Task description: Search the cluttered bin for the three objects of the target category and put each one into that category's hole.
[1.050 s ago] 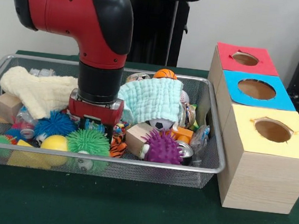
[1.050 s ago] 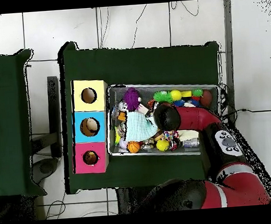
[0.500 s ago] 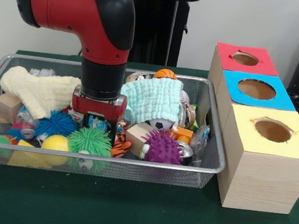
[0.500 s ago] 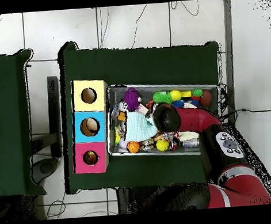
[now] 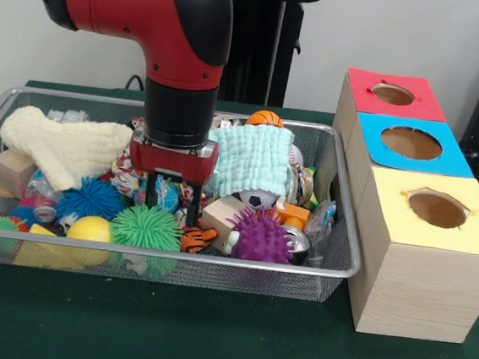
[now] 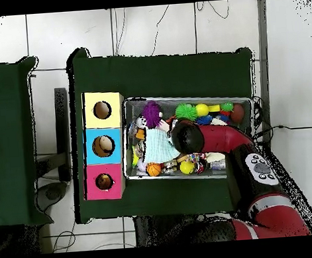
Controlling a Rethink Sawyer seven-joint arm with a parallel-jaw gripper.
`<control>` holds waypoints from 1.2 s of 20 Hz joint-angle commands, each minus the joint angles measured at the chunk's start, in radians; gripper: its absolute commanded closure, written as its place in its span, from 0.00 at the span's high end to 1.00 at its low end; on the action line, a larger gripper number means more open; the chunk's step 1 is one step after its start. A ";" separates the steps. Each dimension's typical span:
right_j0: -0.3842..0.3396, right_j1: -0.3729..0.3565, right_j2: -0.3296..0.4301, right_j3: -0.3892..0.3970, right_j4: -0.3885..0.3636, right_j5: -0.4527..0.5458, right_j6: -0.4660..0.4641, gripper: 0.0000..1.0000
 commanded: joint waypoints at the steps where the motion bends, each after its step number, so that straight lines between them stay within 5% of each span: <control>1: 0.005 0.003 0.089 0.124 0.016 0.090 0.035 1.00; 24: -0.001 0.214 0.047 0.072 -0.081 -0.232 0.059 1.00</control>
